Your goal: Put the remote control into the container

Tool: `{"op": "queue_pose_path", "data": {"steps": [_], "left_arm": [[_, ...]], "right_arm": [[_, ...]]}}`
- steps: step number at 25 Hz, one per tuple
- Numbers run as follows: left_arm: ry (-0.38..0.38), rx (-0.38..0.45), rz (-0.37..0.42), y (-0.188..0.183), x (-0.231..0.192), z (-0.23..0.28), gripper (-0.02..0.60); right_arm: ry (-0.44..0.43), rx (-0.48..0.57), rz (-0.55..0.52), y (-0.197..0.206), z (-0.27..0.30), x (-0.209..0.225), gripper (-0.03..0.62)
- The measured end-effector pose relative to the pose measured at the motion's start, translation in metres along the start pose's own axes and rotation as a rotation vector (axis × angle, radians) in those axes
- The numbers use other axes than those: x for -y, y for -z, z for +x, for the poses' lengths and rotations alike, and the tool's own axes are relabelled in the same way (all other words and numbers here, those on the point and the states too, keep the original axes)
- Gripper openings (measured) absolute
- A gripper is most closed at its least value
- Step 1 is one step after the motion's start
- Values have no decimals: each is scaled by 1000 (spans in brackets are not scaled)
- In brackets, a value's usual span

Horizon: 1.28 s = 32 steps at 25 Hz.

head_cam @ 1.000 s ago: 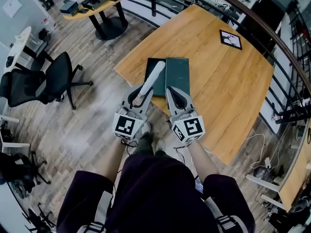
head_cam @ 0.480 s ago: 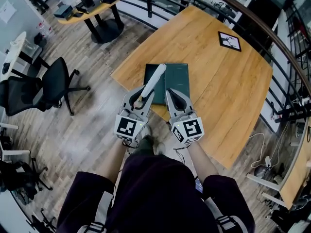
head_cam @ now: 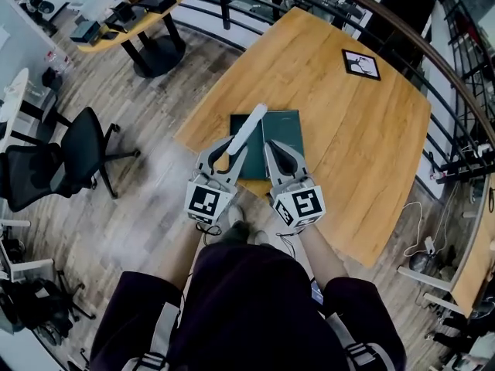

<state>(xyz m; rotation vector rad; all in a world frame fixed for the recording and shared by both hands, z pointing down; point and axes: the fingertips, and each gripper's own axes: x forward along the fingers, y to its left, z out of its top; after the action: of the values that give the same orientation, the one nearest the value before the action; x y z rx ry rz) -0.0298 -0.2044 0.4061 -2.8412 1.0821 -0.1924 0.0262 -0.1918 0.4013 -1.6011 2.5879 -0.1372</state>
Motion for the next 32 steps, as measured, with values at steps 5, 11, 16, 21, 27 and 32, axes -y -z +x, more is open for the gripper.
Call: {"op": "queue_pose_path", "data": {"steps": [5,11,16,21,27,32], "left_arm": [[51,-7,4,8,-13,6,107],[80,-37,-7,24,-24,17,107],[48,-95,-61,67,-16,30,107],[-5,-176,-116,112,-9,52,107],[-104,-337,-185,169,-6,67,107],[-130,-416,-221,195,0,73,107]], "right_arm": [[42,-4,-8,1,15,1,17],[82,-18,-14,7,29,8,17],[85,-59,-9,40,35,20,17],[53,-126,11,82,44,38,17],[11,-189,53,126,48,51,17],[-16,-224,81,149,49,55,17]]}}
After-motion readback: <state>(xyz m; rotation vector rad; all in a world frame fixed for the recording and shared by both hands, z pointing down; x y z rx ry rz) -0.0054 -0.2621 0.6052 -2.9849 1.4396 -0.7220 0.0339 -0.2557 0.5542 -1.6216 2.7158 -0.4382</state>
